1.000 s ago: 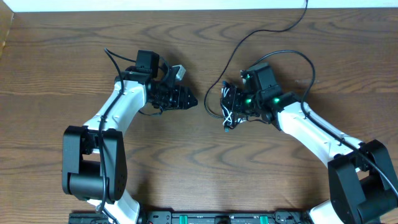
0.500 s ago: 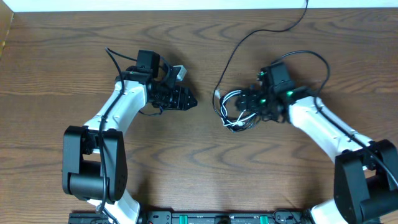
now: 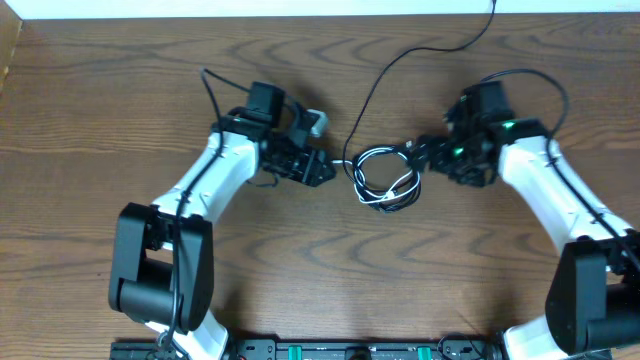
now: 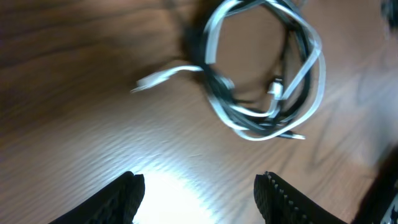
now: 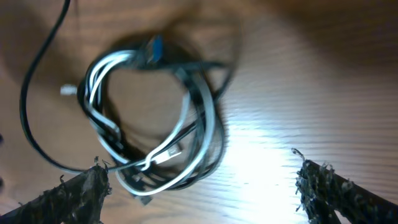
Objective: Untangle cables
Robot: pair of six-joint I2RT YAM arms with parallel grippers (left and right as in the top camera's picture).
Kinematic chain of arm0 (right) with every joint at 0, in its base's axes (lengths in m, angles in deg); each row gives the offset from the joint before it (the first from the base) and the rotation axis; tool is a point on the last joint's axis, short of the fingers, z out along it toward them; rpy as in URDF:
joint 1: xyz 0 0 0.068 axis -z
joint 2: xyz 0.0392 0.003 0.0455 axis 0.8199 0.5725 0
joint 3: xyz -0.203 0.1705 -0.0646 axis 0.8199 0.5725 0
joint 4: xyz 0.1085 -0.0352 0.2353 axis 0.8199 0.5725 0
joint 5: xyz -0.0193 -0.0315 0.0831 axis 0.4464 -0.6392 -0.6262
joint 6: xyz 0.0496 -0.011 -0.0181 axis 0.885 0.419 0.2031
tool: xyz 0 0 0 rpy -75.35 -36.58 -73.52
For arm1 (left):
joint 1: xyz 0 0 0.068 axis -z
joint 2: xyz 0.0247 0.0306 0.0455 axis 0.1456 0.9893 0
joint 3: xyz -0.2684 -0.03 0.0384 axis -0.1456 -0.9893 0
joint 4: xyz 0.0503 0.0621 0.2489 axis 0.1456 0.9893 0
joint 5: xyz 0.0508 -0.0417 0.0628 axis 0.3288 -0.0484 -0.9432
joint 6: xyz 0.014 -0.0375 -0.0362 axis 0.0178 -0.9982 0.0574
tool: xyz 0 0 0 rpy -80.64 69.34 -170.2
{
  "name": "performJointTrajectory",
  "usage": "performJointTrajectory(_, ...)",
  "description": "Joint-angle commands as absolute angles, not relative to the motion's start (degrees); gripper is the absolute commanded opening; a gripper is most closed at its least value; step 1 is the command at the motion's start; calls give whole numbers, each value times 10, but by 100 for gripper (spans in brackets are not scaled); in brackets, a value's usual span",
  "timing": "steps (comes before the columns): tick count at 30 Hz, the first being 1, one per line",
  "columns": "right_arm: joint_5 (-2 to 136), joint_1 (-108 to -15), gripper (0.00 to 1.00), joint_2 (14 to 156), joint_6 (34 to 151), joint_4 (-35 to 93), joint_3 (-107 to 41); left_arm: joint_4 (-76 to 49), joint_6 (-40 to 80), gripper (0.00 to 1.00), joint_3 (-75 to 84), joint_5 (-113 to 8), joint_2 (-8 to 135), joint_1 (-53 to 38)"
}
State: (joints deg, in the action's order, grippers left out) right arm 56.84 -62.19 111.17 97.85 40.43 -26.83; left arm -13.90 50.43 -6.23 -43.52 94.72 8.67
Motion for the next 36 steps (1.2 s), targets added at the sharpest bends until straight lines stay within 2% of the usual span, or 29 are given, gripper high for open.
performJointTrajectory(1,566,-575,95,1106,943,412,-285,-143,524,62,-43,-482,929,138)
performJointTrajectory(4,566,-536,94,1106,930,419,-285,-155,524,62,-43,-537,929,178)
performJointTrajectory(9,565,-489,93,1106,917,436,-285,-212,526,62,-43,-553,929,229)
performJointTrajectory(15,563,-482,93,1106,917,438,-285,-292,530,63,-43,-562,954,282)
performJointTrajectory(21,563,-482,93,1106,917,440,-285,-318,540,63,-43,-591,992,328)
performJointTrajectory(36,557,-485,93,1106,913,442,-285,-346,541,63,-43,-654,1049,345)
